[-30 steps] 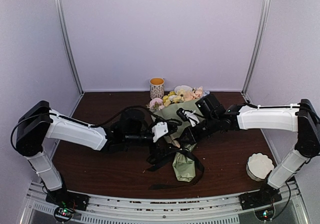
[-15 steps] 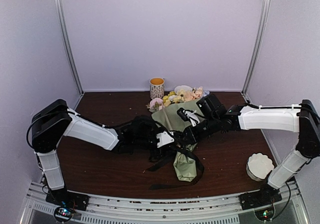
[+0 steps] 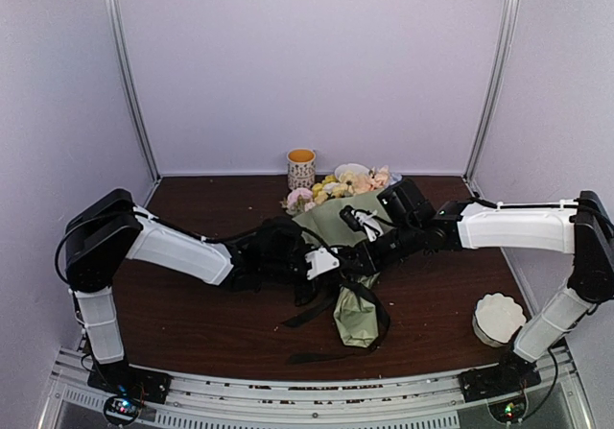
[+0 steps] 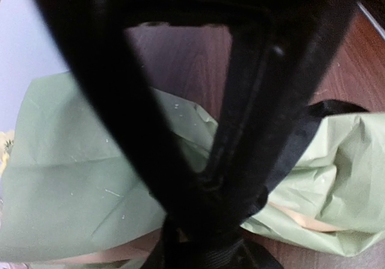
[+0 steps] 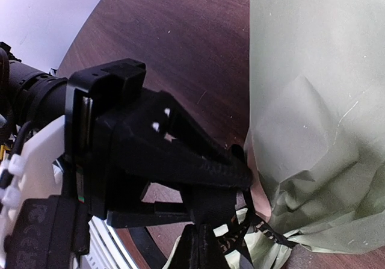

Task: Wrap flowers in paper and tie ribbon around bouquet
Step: Cross the half-tied ribbon over the folded bouquet.

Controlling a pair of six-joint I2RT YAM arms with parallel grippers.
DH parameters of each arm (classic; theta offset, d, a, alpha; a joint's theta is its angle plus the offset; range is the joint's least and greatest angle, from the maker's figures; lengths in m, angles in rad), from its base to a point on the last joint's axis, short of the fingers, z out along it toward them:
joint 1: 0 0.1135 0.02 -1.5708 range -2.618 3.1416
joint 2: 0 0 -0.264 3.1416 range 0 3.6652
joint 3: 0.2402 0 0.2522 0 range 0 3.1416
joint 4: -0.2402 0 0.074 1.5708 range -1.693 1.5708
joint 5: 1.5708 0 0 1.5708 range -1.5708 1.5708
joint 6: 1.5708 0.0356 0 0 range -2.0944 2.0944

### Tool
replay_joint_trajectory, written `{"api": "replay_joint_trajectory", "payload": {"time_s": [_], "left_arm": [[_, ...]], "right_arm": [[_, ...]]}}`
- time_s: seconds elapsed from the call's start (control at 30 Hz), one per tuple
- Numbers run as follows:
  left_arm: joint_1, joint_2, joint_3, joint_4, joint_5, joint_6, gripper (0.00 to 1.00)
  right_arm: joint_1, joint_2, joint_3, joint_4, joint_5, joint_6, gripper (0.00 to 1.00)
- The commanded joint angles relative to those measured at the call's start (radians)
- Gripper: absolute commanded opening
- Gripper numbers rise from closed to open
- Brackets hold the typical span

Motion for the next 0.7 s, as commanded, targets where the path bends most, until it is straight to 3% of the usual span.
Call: {"api": "replay_joint_trajectory", "payload": {"time_s": [0.0,0.13,0.33,0.43,0.53,0.67], "left_arm": [[-0.003,0.013,0.016,0.045,-0.006,-0.029,0.18],[-0.002,0.006,0.014,0.055,-0.046,-0.049,0.00],[0.004,-0.003,-0.009,0.093,-0.084,-0.096,0.00],[0.012,-0.002,-0.026,0.129,-0.103,-0.127,0.00],[0.012,-0.002,-0.034,0.144,-0.117,-0.133,0.00],[0.012,-0.008,-0.054,0.173,-0.093,-0.138,0.00]], "right_arm": [[0.001,-0.048,-0.012,0.016,0.000,-0.003,0.00],[0.000,-0.063,-0.030,-0.004,0.018,-0.021,0.00],[-0.001,-0.083,-0.060,-0.048,0.053,-0.054,0.00],[0.001,-0.066,-0.069,-0.043,-0.040,-0.068,0.01],[-0.003,-0.077,-0.088,-0.034,-0.165,-0.097,0.11],[-0.059,-0.120,-0.099,-0.053,-0.176,-0.123,0.31]]}}
